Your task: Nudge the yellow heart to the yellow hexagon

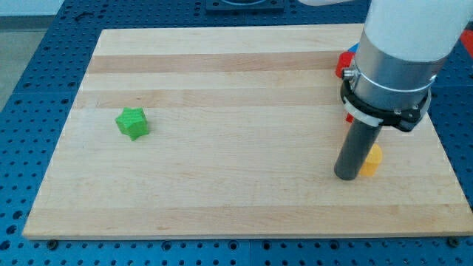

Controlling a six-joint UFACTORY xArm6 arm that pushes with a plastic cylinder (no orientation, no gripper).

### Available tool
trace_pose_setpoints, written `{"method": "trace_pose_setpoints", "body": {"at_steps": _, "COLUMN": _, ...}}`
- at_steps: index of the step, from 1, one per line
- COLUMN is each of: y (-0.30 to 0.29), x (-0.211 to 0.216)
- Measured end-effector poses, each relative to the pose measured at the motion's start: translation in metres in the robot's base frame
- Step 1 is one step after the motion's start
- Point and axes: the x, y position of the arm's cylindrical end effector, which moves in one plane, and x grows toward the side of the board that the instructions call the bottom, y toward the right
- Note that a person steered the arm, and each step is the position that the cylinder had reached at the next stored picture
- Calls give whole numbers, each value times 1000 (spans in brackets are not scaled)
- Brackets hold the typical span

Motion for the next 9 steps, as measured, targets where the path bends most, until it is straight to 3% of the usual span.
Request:
{"method": "trace_pose_setpoints", "body": {"at_steps": 2, "y": 6, "x": -3}}
{"method": "trace_pose_setpoints", "body": {"at_steps": 5, "y": 9, "x": 45}}
{"method": "trace_pose_setpoints", "body": {"at_steps": 9, "y": 9, "x": 13}}
